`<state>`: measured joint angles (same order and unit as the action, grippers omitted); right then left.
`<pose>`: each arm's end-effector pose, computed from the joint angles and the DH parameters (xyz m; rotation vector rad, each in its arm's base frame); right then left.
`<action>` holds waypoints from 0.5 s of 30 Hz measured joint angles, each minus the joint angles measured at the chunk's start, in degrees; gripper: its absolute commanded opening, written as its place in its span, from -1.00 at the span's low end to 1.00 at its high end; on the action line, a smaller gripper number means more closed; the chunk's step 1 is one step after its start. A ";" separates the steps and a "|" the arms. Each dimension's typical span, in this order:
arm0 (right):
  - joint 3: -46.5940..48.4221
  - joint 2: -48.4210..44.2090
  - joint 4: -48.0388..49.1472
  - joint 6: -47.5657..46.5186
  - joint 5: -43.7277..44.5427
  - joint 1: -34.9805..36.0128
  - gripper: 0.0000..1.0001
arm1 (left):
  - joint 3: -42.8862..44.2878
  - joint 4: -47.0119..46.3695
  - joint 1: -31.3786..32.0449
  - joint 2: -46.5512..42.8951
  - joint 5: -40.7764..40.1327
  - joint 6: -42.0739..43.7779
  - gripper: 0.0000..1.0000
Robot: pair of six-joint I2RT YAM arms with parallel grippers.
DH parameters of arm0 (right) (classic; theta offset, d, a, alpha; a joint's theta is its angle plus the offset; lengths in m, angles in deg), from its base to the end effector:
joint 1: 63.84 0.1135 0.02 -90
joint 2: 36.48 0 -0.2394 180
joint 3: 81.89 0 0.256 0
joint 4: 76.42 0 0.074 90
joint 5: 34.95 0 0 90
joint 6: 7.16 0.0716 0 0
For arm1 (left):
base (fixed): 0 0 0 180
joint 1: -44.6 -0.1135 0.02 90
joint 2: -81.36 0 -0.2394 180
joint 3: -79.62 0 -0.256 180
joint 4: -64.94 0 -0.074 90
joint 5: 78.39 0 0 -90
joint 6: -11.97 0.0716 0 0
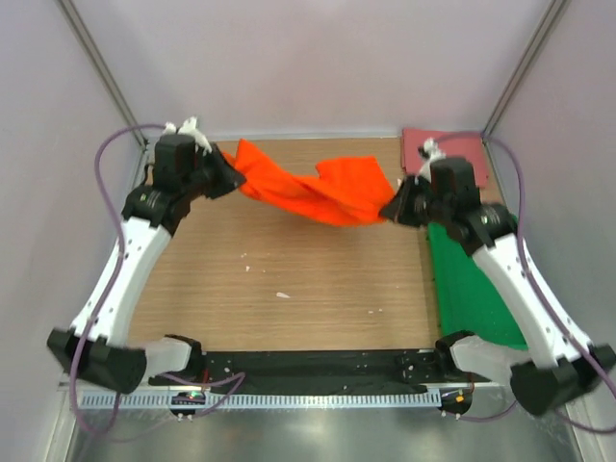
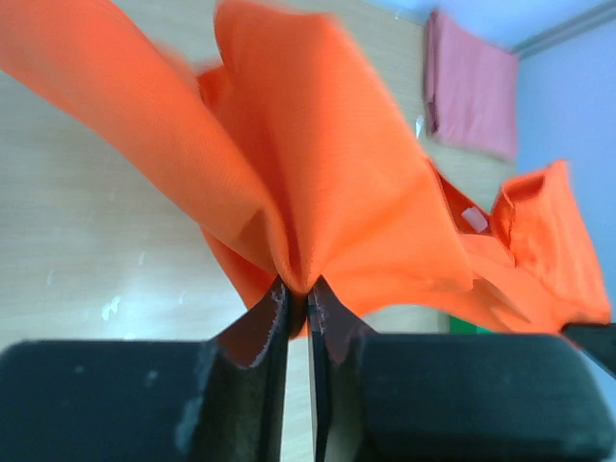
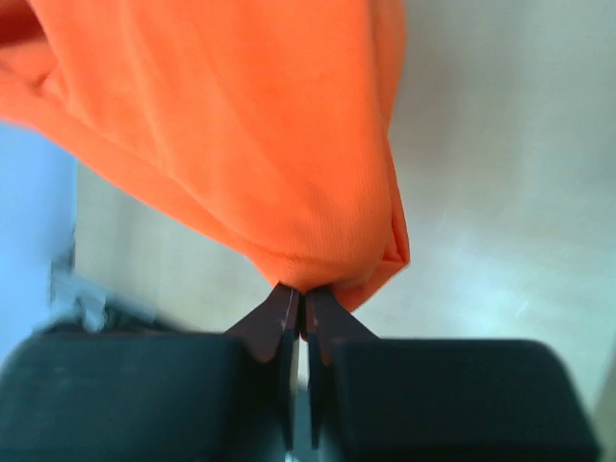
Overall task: Fold and stack the t-shirts
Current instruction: Flatten the tshirt out
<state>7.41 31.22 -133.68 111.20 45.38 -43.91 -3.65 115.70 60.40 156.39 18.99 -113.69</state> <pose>0.2635 0.1083 0.3449 0.0682 2.2600 0.6486 0.3081 -0.0967 0.3690 -0.2896 2.1262 -0.6723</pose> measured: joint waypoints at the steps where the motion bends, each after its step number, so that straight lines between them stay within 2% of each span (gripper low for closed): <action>1: -6.67 -5.77 -0.57 1.42 -2.62 1.09 -0.34 | -4.66 -0.28 0.13 -4.13 -0.26 -0.28 0.14; 2: -11.69 -9.27 -1.31 2.62 -4.55 1.90 -0.15 | -8.76 0.42 0.35 -7.89 -0.46 -1.18 0.76; 3: -18.93 -14.67 -2.08 3.72 -7.48 3.04 0.07 | -13.66 1.70 0.57 -11.76 -1.27 -2.38 0.98; 4: -23.67 -17.94 -4.22 4.37 -9.51 3.80 0.36 | -18.75 3.32 0.72 -15.78 -2.05 -3.91 0.99; 6: -29.75 -22.47 -10.08 4.81 -11.13 4.35 0.51 | -28.09 10.16 0.70 -23.21 -4.20 -6.71 0.99; 9: -30.53 -22.80 -13.40 5.07 -10.88 4.33 0.55 | -34.73 17.75 0.70 -33.42 -7.50 -10.16 0.95; 12: -27.54 -17.59 -12.72 5.75 -9.05 4.33 0.55 | -34.36 18.45 0.68 -38.93 -9.35 -11.47 0.85; 15: -24.28 -8.72 -9.42 6.23 -7.10 3.91 0.53 | -32.17 15.69 0.68 -34.23 -7.96 -11.23 0.82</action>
<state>-16.87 22.50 -143.10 117.43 38.28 -40.00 -35.83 131.40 61.07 122.16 11.03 -124.92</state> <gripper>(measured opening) 0.770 0.921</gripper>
